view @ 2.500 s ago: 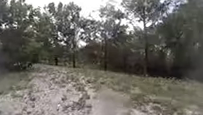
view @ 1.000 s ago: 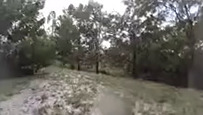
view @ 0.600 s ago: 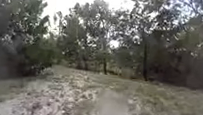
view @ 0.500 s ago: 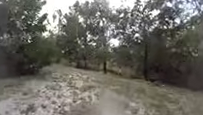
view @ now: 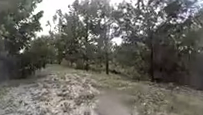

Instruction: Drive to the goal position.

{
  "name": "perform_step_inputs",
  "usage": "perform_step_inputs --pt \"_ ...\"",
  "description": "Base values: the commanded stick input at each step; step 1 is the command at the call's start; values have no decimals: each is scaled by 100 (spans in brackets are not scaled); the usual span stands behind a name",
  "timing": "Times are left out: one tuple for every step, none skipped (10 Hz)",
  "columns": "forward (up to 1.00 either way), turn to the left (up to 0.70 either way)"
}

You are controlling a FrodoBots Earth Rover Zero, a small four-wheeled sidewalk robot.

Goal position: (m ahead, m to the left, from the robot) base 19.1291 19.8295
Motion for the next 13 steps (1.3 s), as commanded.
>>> perform_step_inputs --pt "85 27" --pt "85 34" --pt "85 34" --pt "85 34" --pt "85 23" --pt "85 5" --pt "85 0" --pt "85 0" --pt "85 0" --pt "85 0" --pt "85 0" --pt "85 0" --pt "85 0"
